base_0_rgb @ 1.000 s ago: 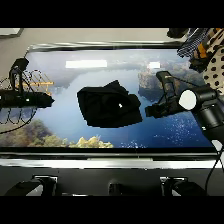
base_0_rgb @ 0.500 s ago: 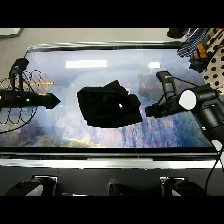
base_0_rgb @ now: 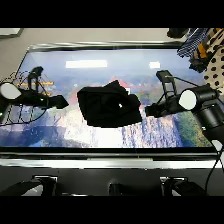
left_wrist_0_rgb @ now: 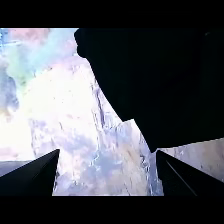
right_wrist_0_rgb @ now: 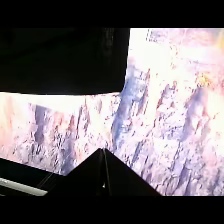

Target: Fold the clothes and pants, and hang the long-sleeved shirts on hangers.

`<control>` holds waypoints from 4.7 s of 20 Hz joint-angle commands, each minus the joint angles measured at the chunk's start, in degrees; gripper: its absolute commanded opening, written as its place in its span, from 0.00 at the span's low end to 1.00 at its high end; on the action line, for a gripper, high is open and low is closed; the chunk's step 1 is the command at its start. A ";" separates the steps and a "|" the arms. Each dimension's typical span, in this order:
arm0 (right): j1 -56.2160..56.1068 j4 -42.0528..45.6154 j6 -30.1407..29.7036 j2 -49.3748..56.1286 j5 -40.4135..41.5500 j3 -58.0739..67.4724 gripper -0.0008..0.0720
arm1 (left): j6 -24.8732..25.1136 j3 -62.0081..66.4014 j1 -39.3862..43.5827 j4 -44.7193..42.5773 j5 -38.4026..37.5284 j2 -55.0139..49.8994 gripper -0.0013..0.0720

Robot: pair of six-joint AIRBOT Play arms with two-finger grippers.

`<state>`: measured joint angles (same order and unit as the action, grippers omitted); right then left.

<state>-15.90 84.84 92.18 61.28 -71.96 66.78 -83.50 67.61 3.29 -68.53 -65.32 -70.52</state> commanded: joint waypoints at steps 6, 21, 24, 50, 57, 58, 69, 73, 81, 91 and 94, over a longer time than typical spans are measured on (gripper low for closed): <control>-0.07 -6.80 13.77 0.33 9.27 -11.06 0.97 | -0.31 0.00 -0.04 7.56 12.17 -10.88 1.00; 0.55 -47.84 -2.64 18.12 44.68 -25.79 0.10 | 1.33 0.00 -5.60 15.54 14.12 -11.54 1.00; 2.27 -41.90 0.57 13.44 37.38 -24.41 0.04 | 6.69 0.00 -10.21 24.39 13.42 -13.90 1.00; 3.50 -2.97 16.50 -1.40 11.87 20.87 0.04 | 0.17 41.68 -1.53 10.82 8.31 -11.96 0.04; 3.50 -4.92 11.74 -9.53 -2.82 44.15 0.04 | -9.16 48.33 -1.53 1.70 3.85 10.56 0.04; 3.50 -6.54 11.74 -12.17 -4.57 44.15 0.04 | -10.45 48.33 -1.53 0.85 1.57 13.20 0.04; 3.50 -9.77 15.61 -7.37 -19.15 44.02 0.04 | -15.52 36.13 -0.46 7.04 -6.21 11.02 0.04; 3.50 -9.20 13.00 6.84 -25.49 41.88 0.04 | -10.99 26.47 5.05 7.06 2.47 -2.25 0.04; 3.45 -9.18 10.03 27.56 -3.82 27.36 0.04 | -11.02 25.18 7.85 10.29 8.15 -29.73 0.12; 3.45 -9.18 9.38 29.20 -8.13 27.36 0.04 | 4.33 -0.55 -14.80 17.97 1.01 -8.31 0.95; 3.45 -9.22 9.42 29.20 -7.82 27.39 0.04 | 12.46 -17.84 -13.86 30.32 2.51 -4.22 0.95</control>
<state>-12.40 75.66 101.62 90.37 -79.24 94.19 -79.02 64.05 -9.19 -48.75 -63.83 -79.42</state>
